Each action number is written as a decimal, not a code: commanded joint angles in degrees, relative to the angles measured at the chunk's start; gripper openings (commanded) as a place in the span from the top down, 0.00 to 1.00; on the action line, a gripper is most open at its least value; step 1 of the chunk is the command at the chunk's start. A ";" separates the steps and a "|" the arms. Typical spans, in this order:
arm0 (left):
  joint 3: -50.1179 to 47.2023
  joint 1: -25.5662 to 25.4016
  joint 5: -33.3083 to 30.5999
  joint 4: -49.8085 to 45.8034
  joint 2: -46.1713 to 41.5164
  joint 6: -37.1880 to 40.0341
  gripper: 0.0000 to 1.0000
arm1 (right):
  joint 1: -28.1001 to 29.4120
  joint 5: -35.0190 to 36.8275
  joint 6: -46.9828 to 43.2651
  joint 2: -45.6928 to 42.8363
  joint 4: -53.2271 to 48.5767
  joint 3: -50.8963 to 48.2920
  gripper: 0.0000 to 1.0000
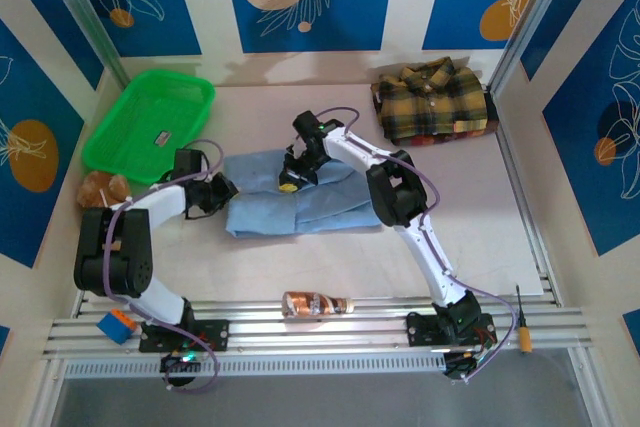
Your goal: Fold and stack the long sleeve shirts
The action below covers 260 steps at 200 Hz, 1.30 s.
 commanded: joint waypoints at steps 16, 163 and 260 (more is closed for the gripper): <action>6.21 -0.60 -6.10 -11.57 -1.42 6.42 0.99 | -0.27 2.11 1.32 -0.16 -0.93 -2.68 0.99; 37.00 -8.75 -43.65 -50.40 -1.29 31.52 1.00 | -8.13 0.42 0.77 -14.74 -5.45 0.79 0.70; 54.37 -32.65 -57.56 -64.02 17.96 25.91 1.00 | -22.11 4.96 -6.09 -25.85 -4.51 -27.78 0.67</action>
